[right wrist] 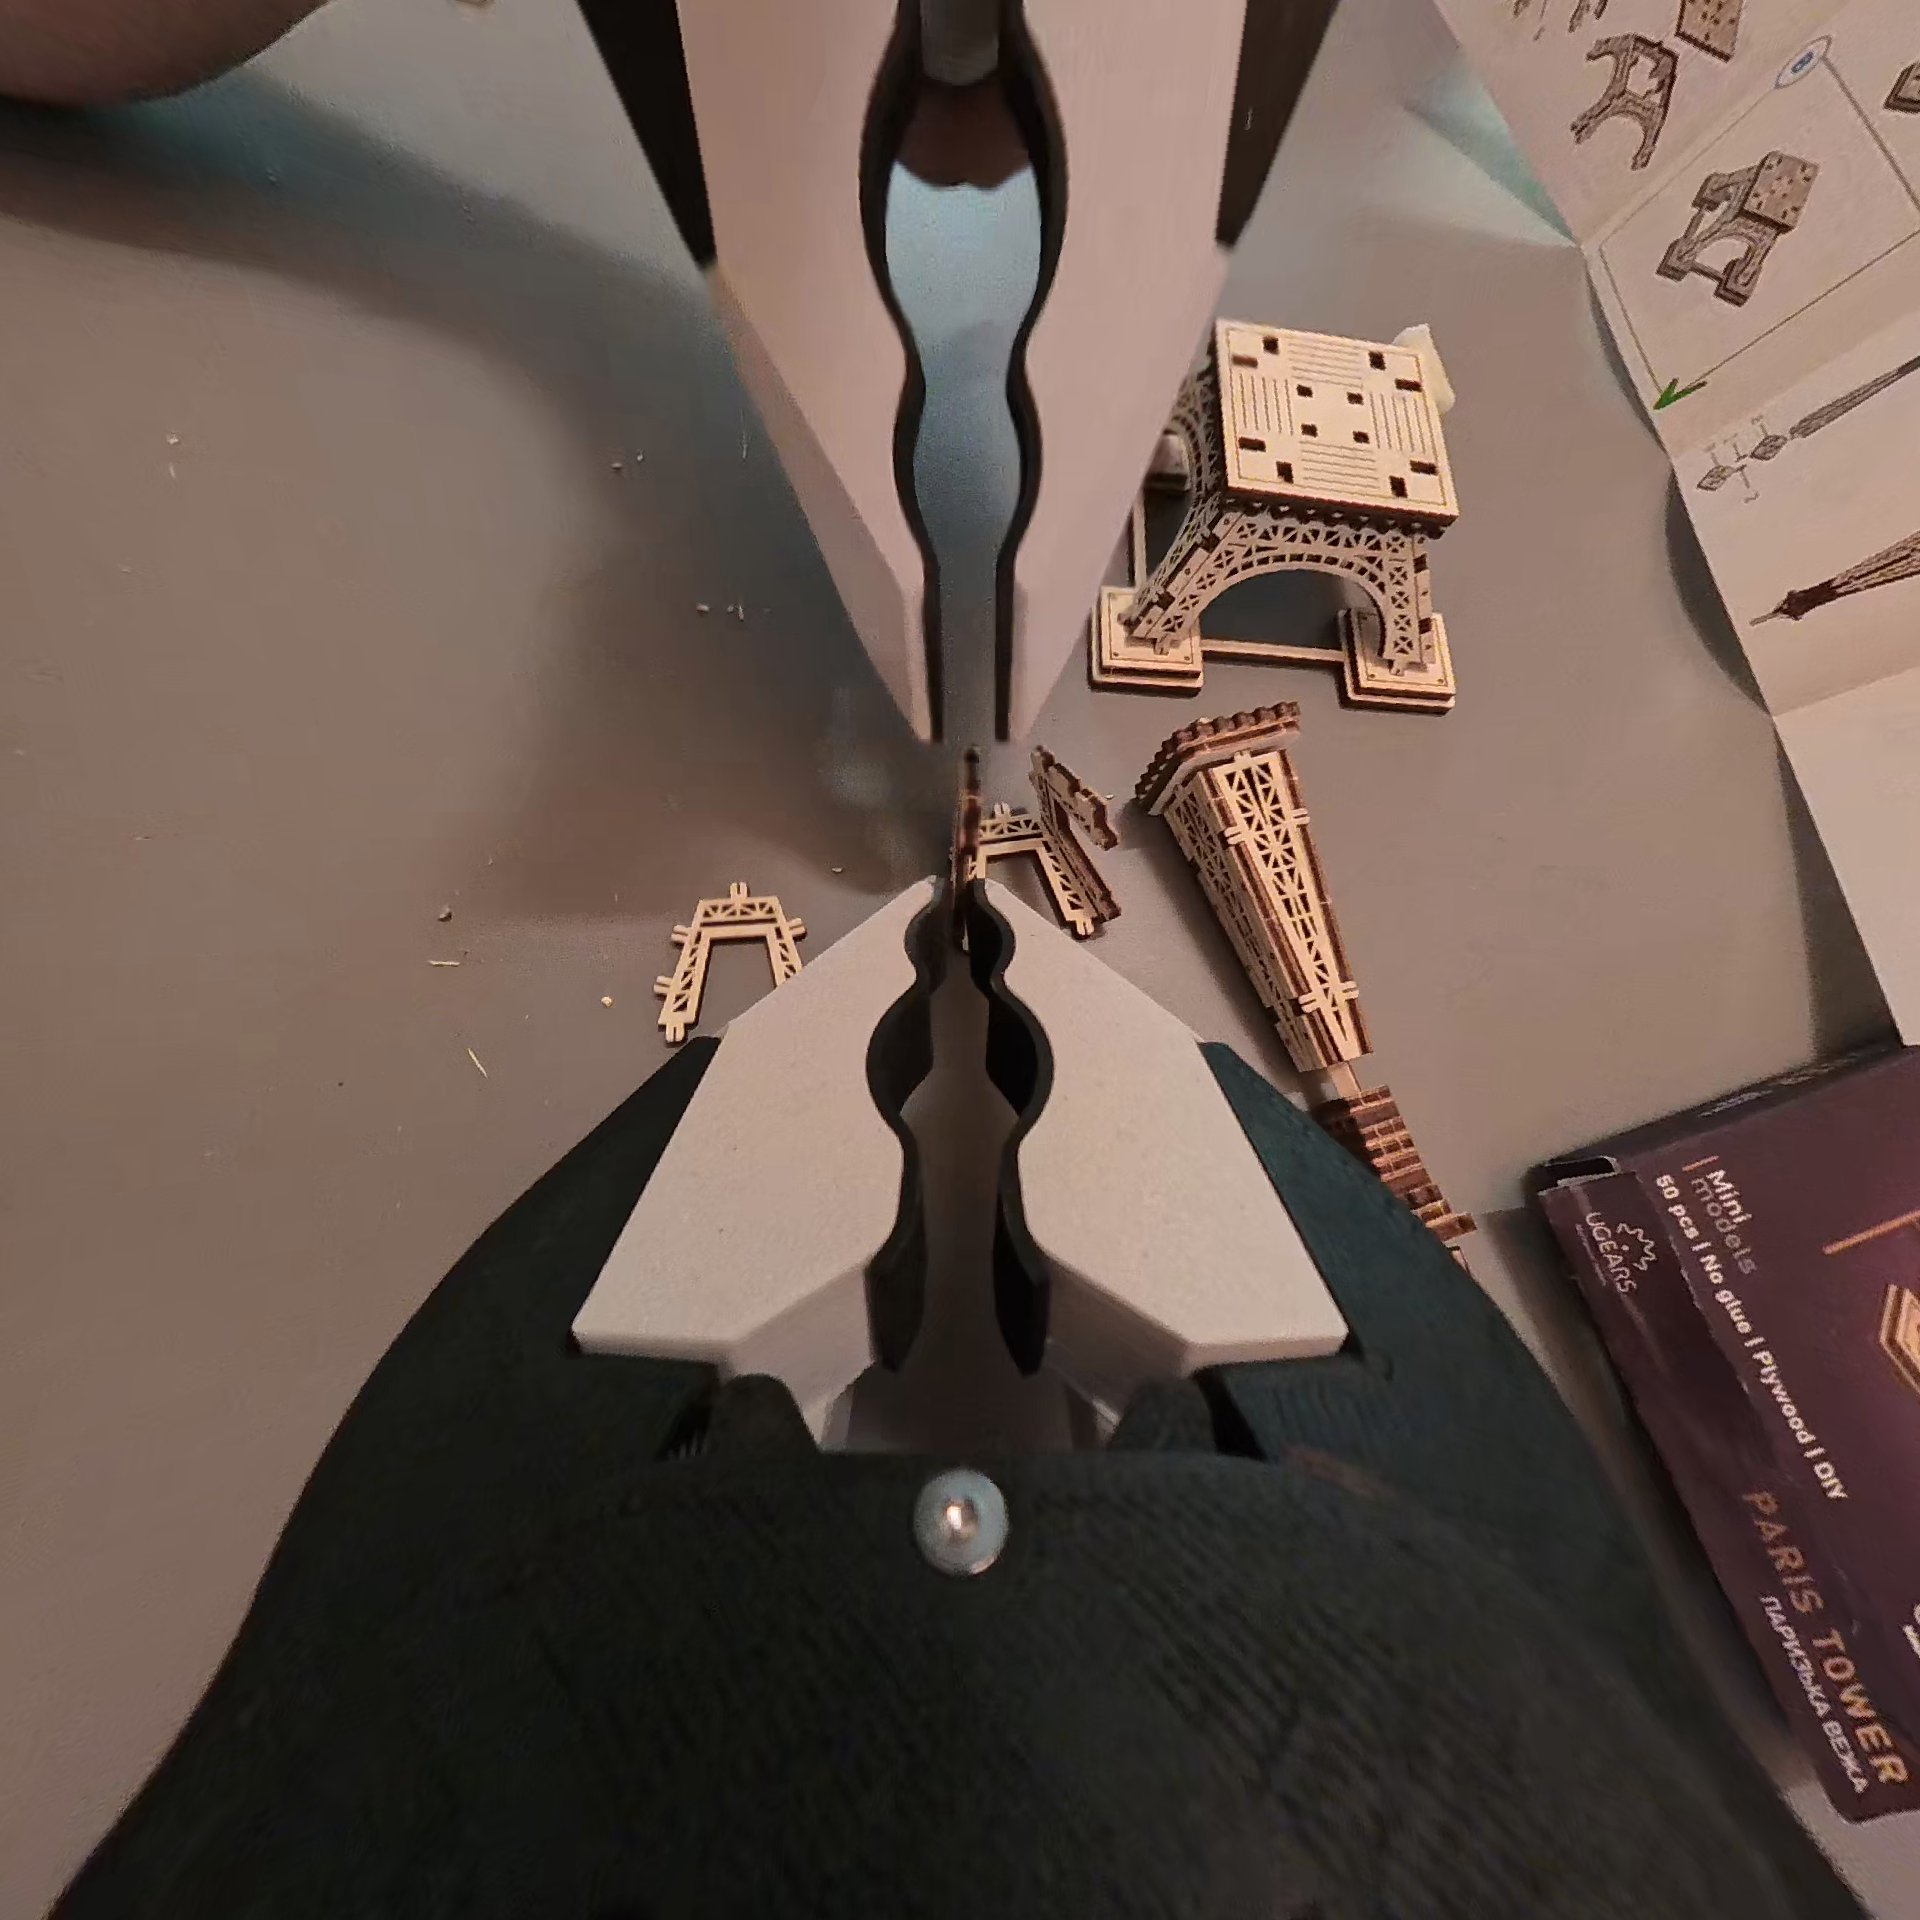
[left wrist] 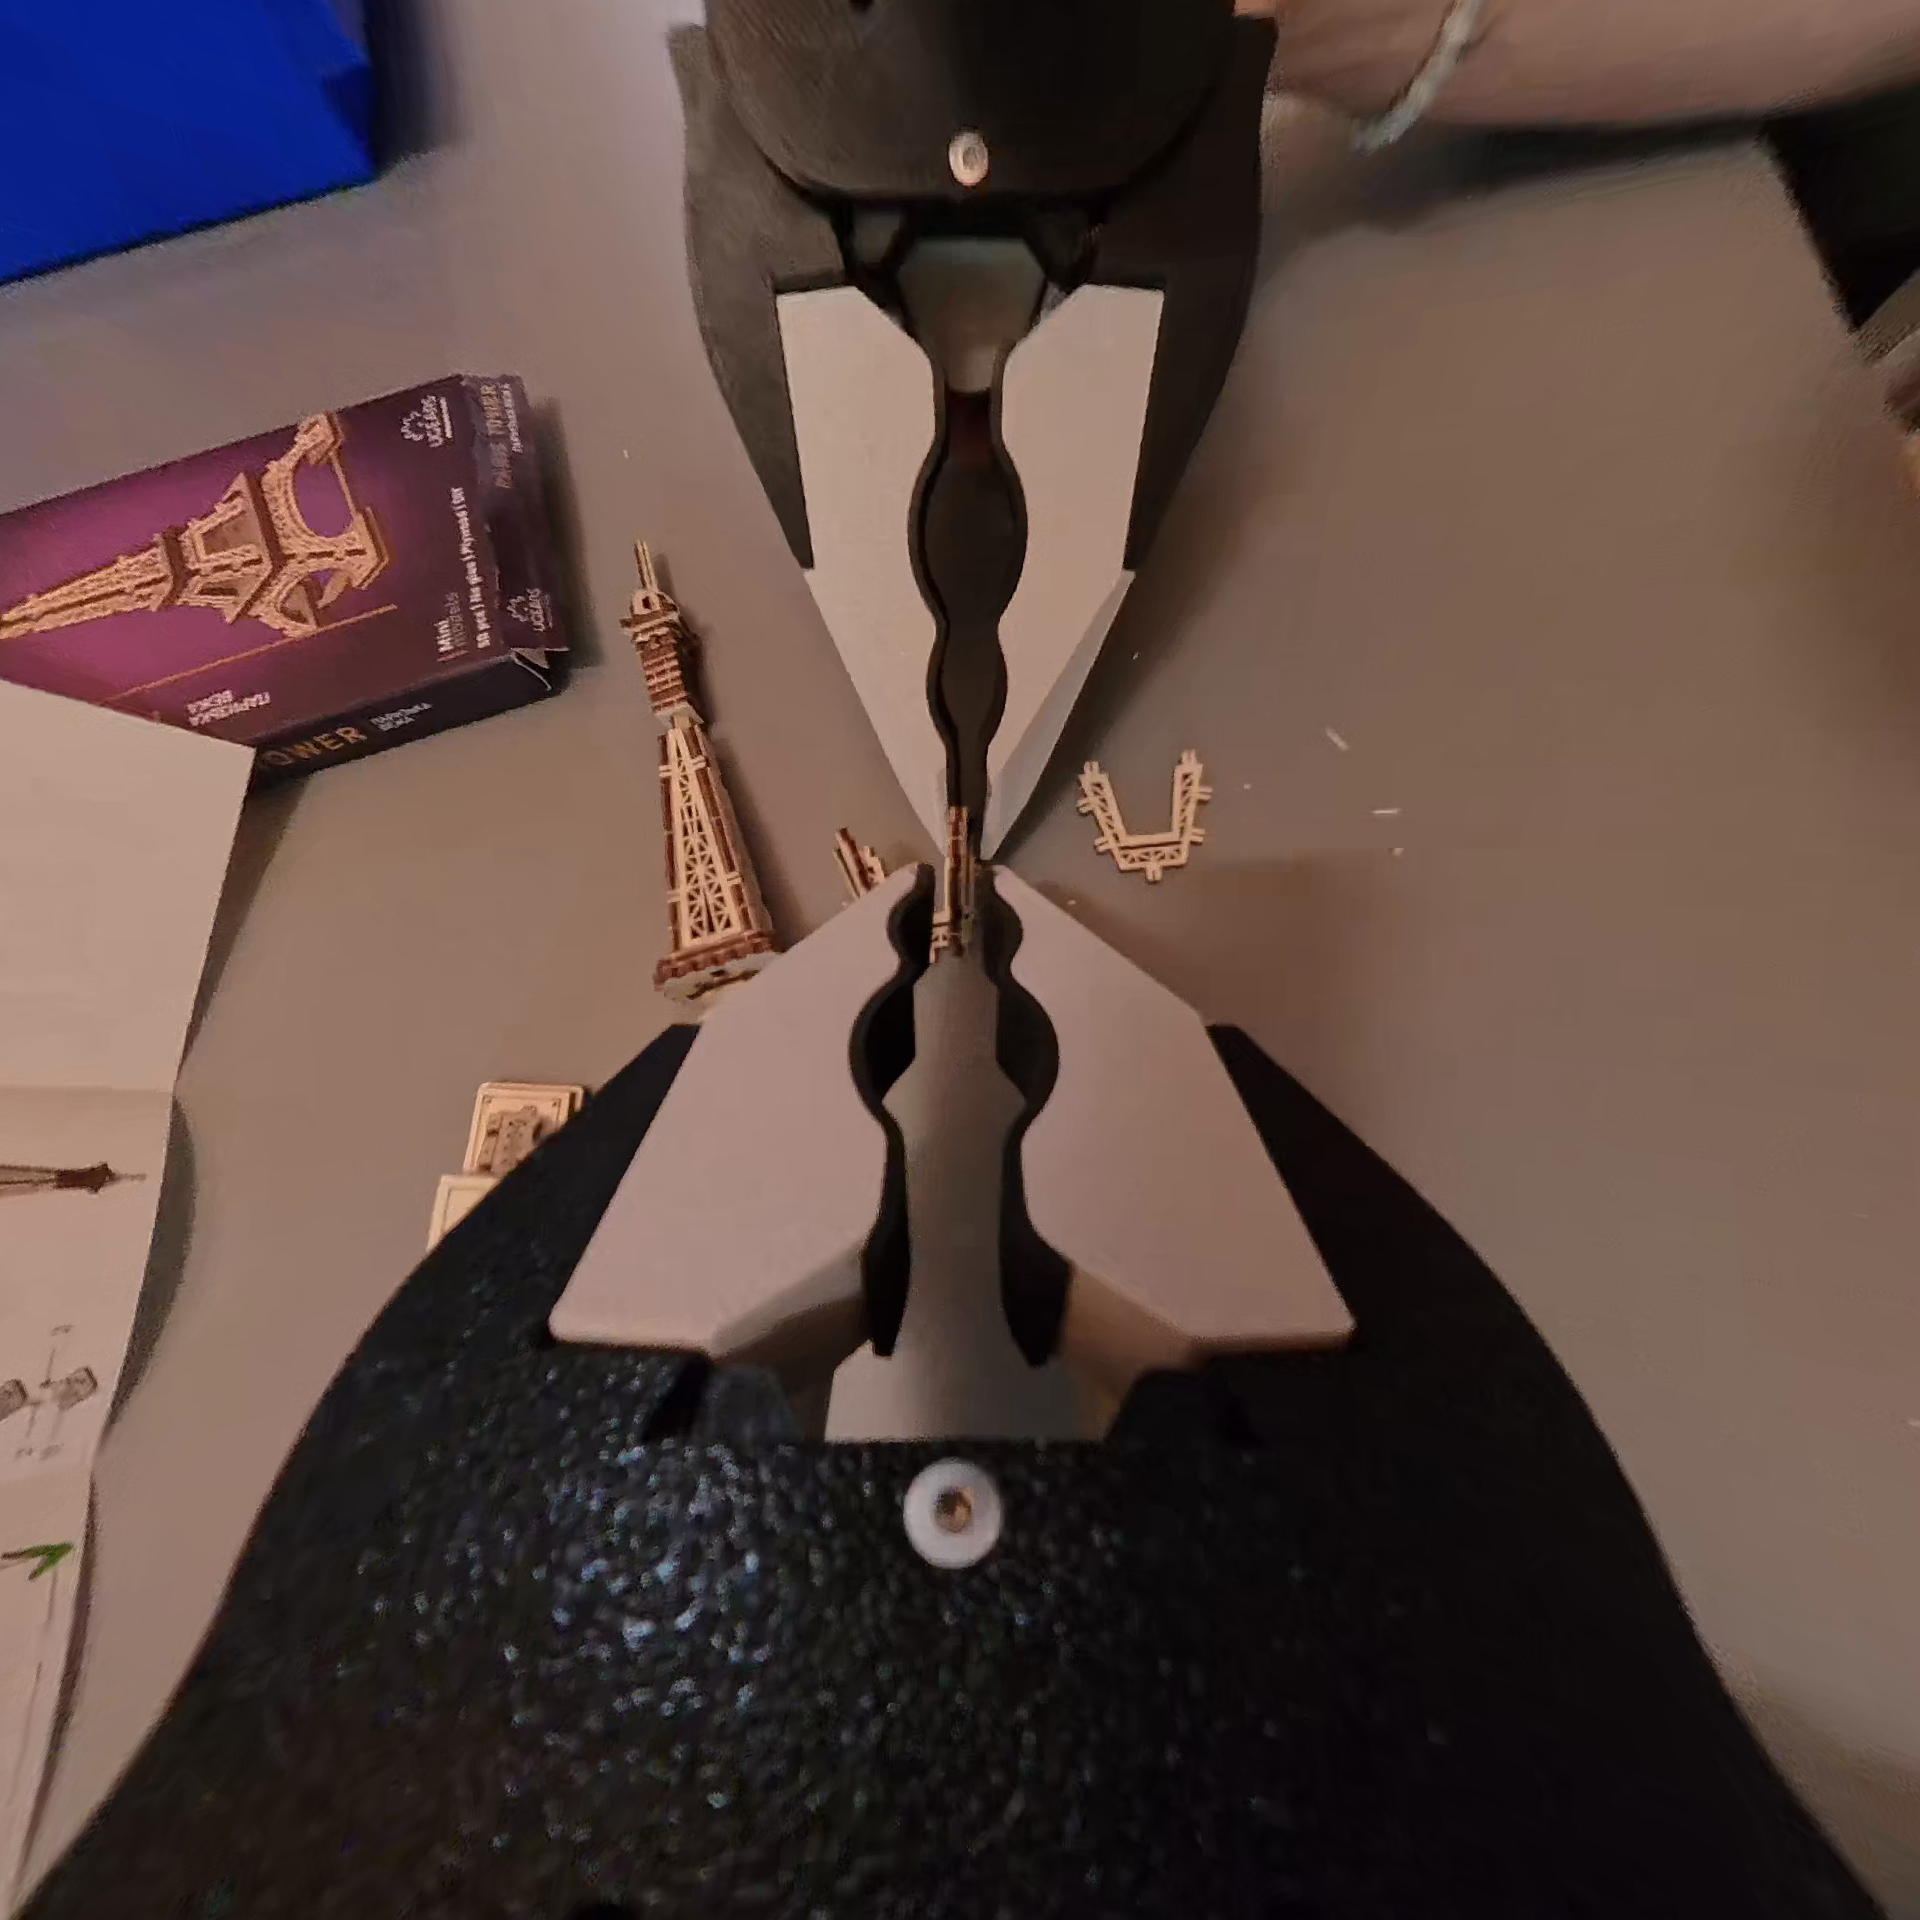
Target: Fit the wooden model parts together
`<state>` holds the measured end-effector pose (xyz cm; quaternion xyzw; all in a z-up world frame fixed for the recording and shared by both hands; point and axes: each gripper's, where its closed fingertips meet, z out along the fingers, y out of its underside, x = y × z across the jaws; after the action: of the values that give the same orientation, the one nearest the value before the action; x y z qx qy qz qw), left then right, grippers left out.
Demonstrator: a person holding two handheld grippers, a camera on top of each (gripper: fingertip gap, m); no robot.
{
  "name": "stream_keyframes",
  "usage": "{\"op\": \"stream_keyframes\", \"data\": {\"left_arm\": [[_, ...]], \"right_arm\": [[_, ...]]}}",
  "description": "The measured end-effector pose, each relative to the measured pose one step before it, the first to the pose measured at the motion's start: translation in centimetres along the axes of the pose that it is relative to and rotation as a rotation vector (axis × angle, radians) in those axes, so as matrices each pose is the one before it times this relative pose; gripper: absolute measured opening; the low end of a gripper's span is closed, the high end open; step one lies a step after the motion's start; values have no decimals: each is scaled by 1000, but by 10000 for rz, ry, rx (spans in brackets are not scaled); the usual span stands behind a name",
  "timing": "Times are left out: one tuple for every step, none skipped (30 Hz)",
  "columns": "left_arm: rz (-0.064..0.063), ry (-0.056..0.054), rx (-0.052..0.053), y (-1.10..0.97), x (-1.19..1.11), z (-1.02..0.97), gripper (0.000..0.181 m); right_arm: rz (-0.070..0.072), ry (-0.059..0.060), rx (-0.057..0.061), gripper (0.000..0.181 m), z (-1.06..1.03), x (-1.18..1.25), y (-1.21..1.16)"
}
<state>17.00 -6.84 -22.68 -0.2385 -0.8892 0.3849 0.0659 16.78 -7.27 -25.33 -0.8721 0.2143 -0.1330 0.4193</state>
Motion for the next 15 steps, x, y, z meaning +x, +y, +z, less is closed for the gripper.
{"op": "stream_keyframes", "data": {"left_arm": [[-198, 117, 15, 79, 104, -380, 6], [-157, 139, -246, 495, 153, -114, 9], [-103, 26, -388, 747, 42, 144, 12], [-74, -76, -393, 754, -75, 321, 13], [-59, -99, -309, 592, -66, 422, 14], [-23, -3, -122, 279, 134, 411, 14], [-4, 16, 16, 58, 182, 312, 12], [-10, -88, 53, -34, 7, 205, 10], [-25, -174, 84, -88, -163, 108, 8], [-29, -103, 117, -151, -96, 31, 6], [-38, -65, 54, -44, -76, -1, 5], [-41, -74, 61, -44, -96, 9, 5], [-45, -92, 134, -158, -112, 16, 5], [-64, -30, 119, -139, -12, 6, 5], [-64, 30, 20, 14, 69, 17, 5]], "right_arm": [[47, -54, -4, 1, 7, -10, 4], [76, -65, -1, 1, -2, 4, -3], [88, -70, -1, 1, 5, 11, 4], [68, -65, 0, 1, 2, -13, 1], [63, -51, 0, 1, 1, 10, 1], [44, -32, 1, 1, 17, 8, 0], [23, -30, -2, 1, 0, -13, 1], [38, -33, -1, 1, 5, 3, -4], [33, -28, 1, 1, 2, 5, -3], [17, -18, -1, 1, 4, -7, -3], [6, -8, -1, 1, -4, -1, 3], [-3, -17, -1, 1, 12, -26, 4], [9, -26, -1, 1, -1, -21, 1], [14, -22, 0, 1, 4, -10, -4], [16, -14, 1, 1, -2, 5, -1]]}}
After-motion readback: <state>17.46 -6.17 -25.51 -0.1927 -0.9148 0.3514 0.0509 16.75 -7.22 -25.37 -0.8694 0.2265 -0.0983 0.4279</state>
